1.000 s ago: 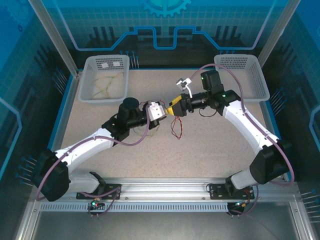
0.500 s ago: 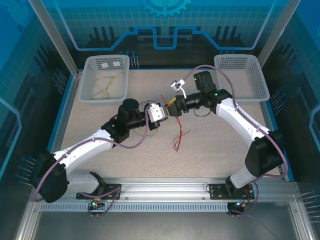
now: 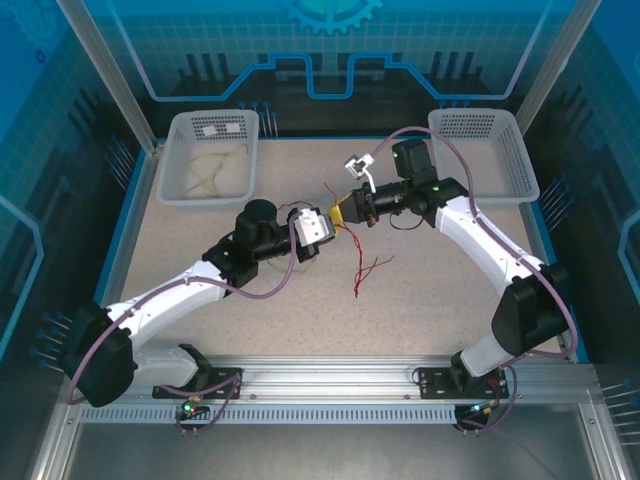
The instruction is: Untangle the cables
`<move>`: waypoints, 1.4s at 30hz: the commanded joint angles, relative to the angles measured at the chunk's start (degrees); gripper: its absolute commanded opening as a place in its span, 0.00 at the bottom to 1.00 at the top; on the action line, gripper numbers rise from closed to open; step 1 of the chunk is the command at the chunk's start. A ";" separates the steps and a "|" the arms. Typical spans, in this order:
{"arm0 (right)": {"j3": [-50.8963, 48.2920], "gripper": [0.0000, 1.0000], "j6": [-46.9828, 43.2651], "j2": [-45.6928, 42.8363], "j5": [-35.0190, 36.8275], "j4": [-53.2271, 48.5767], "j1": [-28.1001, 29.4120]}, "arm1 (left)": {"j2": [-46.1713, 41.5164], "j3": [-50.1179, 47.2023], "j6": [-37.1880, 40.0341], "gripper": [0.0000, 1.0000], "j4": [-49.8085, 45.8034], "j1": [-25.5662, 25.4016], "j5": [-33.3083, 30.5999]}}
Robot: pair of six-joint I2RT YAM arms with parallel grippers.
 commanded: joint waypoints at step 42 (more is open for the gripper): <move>-18.21 0.00 26.25 -32.83 54.11 -2.84 -44.93 | -6.13 -7.72 -21.69 0.00 20.41 18.60 -14.81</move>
